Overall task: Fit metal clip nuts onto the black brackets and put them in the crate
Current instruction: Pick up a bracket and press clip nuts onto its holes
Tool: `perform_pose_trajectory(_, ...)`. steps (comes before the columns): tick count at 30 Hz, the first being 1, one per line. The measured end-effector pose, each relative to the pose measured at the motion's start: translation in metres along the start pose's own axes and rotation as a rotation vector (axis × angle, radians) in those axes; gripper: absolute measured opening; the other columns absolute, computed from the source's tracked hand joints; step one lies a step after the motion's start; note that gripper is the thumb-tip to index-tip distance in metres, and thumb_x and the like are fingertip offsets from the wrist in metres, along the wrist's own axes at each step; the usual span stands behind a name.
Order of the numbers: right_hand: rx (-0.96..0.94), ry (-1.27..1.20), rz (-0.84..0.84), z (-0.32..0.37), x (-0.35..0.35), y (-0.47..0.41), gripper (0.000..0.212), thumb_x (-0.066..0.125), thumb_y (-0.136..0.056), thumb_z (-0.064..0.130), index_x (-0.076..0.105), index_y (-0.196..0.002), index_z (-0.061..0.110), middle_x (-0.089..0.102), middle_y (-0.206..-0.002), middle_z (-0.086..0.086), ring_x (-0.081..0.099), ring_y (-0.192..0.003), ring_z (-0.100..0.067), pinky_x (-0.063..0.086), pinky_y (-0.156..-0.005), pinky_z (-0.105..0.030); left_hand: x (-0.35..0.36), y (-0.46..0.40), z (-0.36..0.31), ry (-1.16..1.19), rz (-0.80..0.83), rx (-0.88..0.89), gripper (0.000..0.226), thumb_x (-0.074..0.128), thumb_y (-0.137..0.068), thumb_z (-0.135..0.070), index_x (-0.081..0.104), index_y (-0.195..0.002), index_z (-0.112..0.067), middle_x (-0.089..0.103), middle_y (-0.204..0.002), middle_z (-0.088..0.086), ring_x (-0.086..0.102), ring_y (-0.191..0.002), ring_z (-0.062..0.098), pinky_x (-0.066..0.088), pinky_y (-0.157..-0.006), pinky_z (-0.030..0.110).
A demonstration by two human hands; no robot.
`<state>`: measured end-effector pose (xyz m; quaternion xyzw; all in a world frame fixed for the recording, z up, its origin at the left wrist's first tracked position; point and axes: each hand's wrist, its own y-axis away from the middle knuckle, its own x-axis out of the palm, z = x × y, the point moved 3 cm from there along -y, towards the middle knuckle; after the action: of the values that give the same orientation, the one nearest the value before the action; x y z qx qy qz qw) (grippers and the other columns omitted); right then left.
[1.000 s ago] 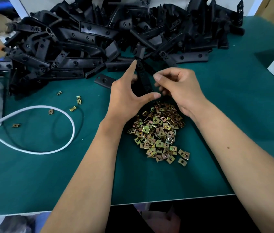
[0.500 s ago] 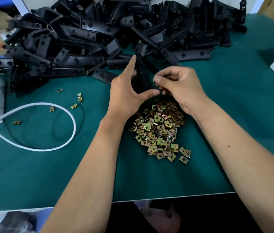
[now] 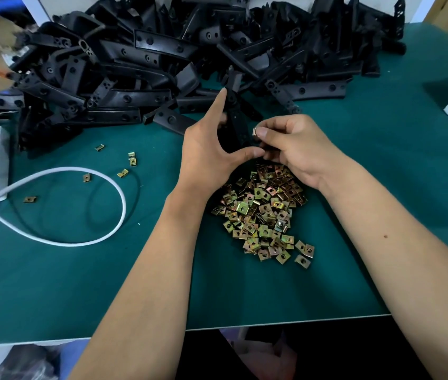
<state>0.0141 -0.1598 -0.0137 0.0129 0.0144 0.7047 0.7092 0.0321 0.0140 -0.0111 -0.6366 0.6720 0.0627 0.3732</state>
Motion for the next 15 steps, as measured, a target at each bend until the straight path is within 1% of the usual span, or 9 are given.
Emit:
perform_pose_trajectory(3,-0.006,0.101,0.034,-0.0009,0.0040,0.0003,0.020,0.056,-0.104,0.008,0.068,-0.089,0.015,0.062,-0.080,0.001,0.057,-0.077,-0.017,0.050,-0.068,-0.025,-0.0001,0.0002,-0.0010,-0.012,0.005,0.001,0.120,0.092,-0.064,-0.053,0.029,-0.161,-0.022,0.069,-0.126,-0.002,0.059,-0.123,0.011,0.043,-0.112,0.029)
perform_pose_trajectory(6,-0.008,0.145,0.029,0.0003,0.0060,0.0007,0.022,0.054,-0.105,0.008,0.066,-0.088,0.015,0.061,-0.078,0.003,0.057,-0.075,-0.013,0.048,-0.067,-0.026,0.0006,0.0000,-0.0018,-0.038,0.011,0.007,0.120,0.092,-0.064,-0.054,0.029,-0.161,-0.024,0.068,-0.127,-0.002,0.059,-0.123,0.011,0.043,-0.111,0.029)
perform_pose_trajectory(9,-0.008,0.128,0.025,0.0018,0.0047,0.0016,0.018,0.060,-0.102,0.007,0.068,-0.087,0.014,0.064,-0.078,0.001,0.058,-0.071,-0.012,0.048,-0.064,-0.023,0.0008,-0.0005,-0.0021,-0.051,0.022,0.016,0.120,0.092,-0.064,-0.054,0.029,-0.161,-0.025,0.068,-0.125,-0.003,0.059,-0.122,0.011,0.044,-0.111,0.030)
perform_pose_trajectory(12,-0.018,0.120,-0.002,0.0027,0.0018,0.0023,0.011,0.069,-0.096,0.005,0.073,-0.089,0.012,0.070,-0.076,0.001,0.061,-0.066,-0.009,0.049,-0.059,-0.019,-0.0004,-0.0003,-0.0016,-0.047,0.015,0.027,0.120,0.092,-0.064,-0.053,0.029,-0.161,-0.024,0.069,-0.125,-0.001,0.060,-0.123,0.012,0.044,-0.112,0.031)
perform_pose_trajectory(15,-0.012,0.085,-0.041,0.0018,0.0007,0.0026,0.008,0.075,-0.091,0.005,0.076,-0.090,0.013,0.075,-0.075,0.002,0.063,-0.063,-0.008,0.051,-0.058,-0.019,0.0002,0.0005,-0.0019,-0.039,0.021,0.039,0.120,0.092,-0.063,-0.054,0.030,-0.161,-0.023,0.069,-0.124,-0.001,0.061,-0.122,0.012,0.044,-0.111,0.032)
